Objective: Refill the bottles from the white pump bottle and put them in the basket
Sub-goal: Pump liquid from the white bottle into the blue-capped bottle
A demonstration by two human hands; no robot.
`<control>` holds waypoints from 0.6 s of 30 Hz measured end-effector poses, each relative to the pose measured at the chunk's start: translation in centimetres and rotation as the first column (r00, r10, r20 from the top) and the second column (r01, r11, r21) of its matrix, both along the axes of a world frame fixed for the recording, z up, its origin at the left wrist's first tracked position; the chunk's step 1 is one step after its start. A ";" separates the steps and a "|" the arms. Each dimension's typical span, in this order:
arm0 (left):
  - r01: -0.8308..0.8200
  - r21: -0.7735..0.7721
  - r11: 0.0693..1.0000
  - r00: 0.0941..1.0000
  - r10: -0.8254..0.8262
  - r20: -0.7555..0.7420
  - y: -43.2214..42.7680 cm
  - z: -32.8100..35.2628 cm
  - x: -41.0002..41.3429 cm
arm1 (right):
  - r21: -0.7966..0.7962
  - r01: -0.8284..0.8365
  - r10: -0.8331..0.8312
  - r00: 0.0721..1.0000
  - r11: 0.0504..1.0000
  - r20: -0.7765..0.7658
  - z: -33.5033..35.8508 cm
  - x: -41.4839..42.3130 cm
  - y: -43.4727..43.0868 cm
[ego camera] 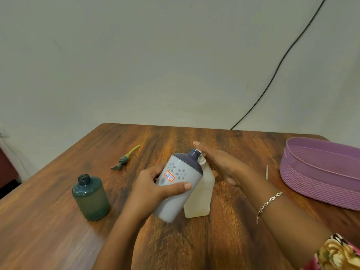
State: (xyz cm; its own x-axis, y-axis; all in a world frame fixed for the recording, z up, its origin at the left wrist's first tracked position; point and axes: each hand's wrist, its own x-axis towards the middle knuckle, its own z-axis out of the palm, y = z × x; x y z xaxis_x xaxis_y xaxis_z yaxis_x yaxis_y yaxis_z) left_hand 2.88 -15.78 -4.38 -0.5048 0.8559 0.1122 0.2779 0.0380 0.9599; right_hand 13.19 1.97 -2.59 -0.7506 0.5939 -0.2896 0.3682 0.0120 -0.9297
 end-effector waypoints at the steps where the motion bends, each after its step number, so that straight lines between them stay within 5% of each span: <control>1: -0.005 0.002 1.000 1.000 0.005 0.008 0.1 0.0 0.0 | 0.017 0.001 -0.001 1.000 1.000 0.019 0.0 0.0 0.1; 18: -0.003 -0.006 1.000 1.000 0.003 -0.004 0.0 -0.2 -0.2 | -0.024 -0.035 0.036 0.999 0.999 0.015 0.3 -0.2 0.2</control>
